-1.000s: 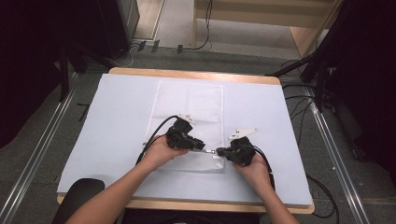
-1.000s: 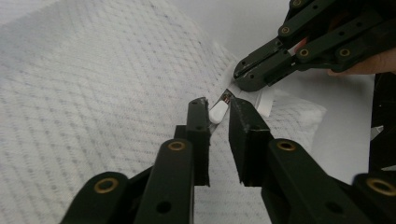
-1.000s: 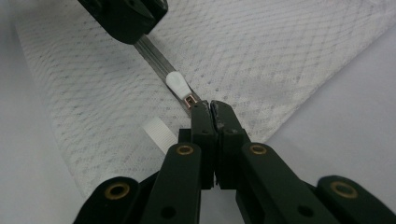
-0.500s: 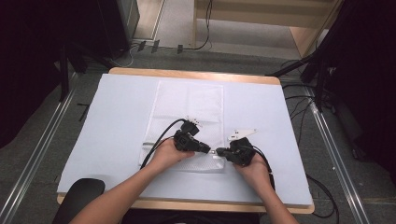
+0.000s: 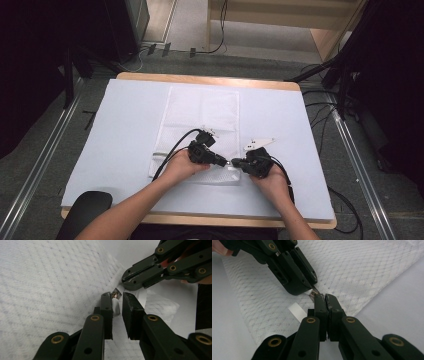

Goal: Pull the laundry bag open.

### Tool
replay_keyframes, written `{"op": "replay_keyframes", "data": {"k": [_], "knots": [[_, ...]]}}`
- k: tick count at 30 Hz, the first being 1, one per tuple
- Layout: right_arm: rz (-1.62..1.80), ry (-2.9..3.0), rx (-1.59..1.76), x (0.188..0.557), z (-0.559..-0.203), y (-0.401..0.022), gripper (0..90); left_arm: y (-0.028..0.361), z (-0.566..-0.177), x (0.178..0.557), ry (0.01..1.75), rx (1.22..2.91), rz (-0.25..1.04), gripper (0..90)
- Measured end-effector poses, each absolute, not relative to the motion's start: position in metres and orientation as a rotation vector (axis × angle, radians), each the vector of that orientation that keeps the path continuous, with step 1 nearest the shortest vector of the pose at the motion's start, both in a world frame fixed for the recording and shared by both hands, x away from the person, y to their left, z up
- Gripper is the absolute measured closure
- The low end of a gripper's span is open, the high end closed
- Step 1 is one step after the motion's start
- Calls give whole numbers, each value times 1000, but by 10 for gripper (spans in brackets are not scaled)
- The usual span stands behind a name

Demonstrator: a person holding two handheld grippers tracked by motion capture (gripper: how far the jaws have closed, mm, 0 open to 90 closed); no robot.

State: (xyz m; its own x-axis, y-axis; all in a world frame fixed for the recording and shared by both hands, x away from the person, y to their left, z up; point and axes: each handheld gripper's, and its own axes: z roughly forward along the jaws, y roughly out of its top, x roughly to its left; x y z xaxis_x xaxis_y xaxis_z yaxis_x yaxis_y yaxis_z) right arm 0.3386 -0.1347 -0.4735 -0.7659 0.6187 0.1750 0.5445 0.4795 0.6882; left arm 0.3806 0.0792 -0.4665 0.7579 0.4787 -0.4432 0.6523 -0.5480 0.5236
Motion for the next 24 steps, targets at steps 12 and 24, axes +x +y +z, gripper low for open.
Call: {"op": "replay_keyframes", "data": {"k": [12,24], "knots": [[1162,2618,1032,339,-474,-135,894,80,-468,382,854,2238,-368,875],[1145,2613,992,337,-474,-134,897,82,-470,387,860,2217,-418,880]]}}
